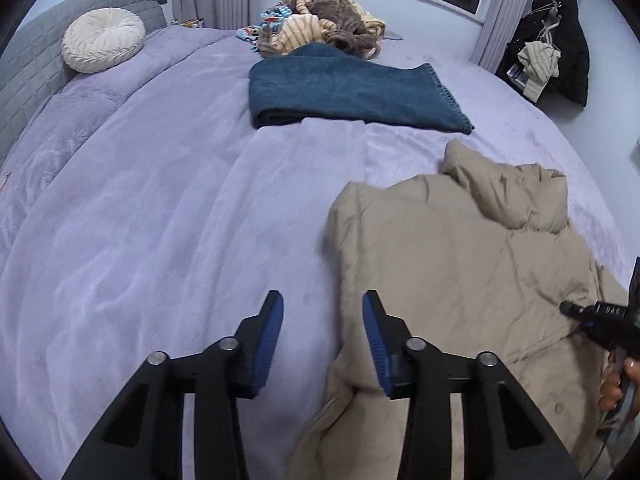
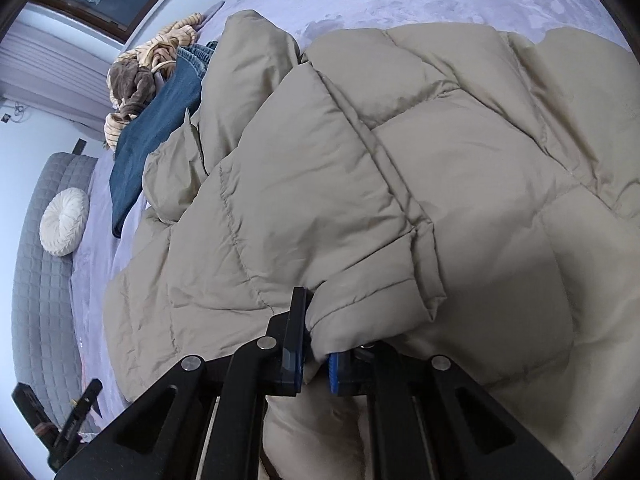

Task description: Fold large clothes

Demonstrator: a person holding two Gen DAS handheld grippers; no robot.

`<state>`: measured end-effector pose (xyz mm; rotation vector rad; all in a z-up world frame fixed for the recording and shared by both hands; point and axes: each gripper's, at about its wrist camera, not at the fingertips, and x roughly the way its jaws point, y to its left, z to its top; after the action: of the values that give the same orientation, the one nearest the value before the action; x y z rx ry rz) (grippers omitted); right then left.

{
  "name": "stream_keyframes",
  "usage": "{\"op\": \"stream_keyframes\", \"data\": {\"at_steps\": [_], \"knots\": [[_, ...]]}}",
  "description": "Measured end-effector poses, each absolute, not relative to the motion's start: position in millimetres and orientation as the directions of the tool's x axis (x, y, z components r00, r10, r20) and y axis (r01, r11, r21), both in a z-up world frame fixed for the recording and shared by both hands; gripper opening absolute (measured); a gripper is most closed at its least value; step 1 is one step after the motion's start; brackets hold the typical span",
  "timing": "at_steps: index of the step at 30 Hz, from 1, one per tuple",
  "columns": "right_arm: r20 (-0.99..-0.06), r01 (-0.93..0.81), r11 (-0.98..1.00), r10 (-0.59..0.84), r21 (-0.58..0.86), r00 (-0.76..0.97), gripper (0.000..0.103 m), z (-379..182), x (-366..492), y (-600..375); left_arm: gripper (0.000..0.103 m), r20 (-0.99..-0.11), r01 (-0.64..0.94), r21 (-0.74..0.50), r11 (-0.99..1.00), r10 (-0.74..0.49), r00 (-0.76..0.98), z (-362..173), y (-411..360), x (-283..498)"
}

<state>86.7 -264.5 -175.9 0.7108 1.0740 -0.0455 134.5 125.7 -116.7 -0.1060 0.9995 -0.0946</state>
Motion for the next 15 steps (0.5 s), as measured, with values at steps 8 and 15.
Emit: {"op": "stream_keyframes", "data": {"at_steps": [8,15], "knots": [[-0.825,0.325,0.815,0.293,0.48,0.483,0.01,-174,83,-261,0.04,-0.888,0.035,-0.049,0.998,-0.06,0.455,-194,73,182],[-0.797,0.442,0.709,0.287,0.55,0.531,0.012,-175,58,-304,0.04,-0.883,0.053,-0.001,0.999,-0.025,0.468,-199,64,179]]}}
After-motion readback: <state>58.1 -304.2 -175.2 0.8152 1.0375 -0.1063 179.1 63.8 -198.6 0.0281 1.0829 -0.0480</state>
